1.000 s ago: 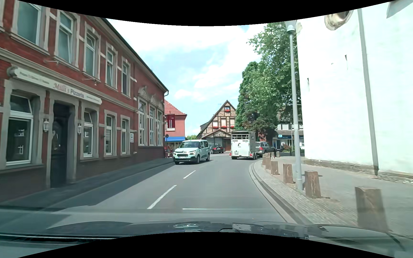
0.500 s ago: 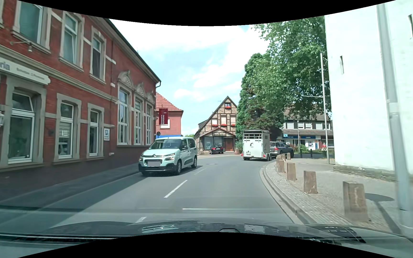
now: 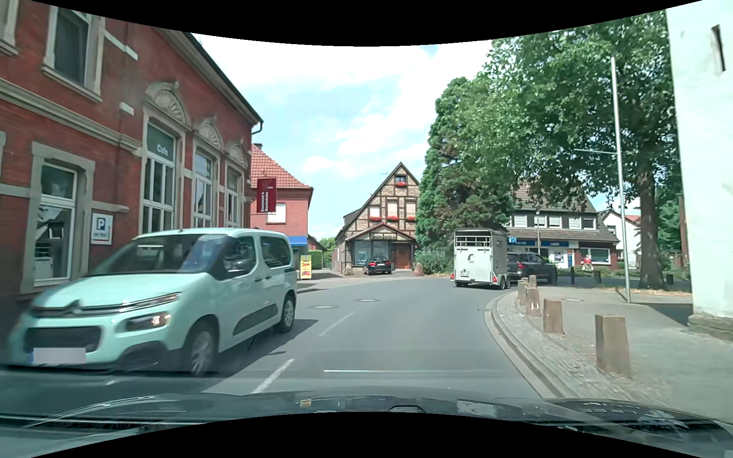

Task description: Follow the waypoints while adhering to traffic rules and regulations

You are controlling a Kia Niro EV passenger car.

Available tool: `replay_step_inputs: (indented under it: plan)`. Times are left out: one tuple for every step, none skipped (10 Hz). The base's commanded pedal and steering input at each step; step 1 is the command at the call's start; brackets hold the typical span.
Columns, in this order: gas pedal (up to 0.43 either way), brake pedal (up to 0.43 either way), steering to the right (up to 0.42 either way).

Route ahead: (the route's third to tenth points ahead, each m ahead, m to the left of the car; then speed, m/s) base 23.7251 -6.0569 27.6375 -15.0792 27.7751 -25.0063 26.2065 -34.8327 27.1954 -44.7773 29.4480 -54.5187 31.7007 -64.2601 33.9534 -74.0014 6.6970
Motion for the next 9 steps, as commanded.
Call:
replay_step_inputs:
  plan:
    - [0.11, 0.0, 0.042]
    - [0.11, 0.0, 0.047]
    - [0.11, 0.0, 0.053]
    - [0.11, 0.0, 0.054]
    - [0.098, 0.0, 0.054]
    - [0.098, 0.0, 0.057]
    - [0.098, 0.0, 0.065]
    - [0.098, 0.0, 0.079]
    - [0.098, 0.0, 0.089]
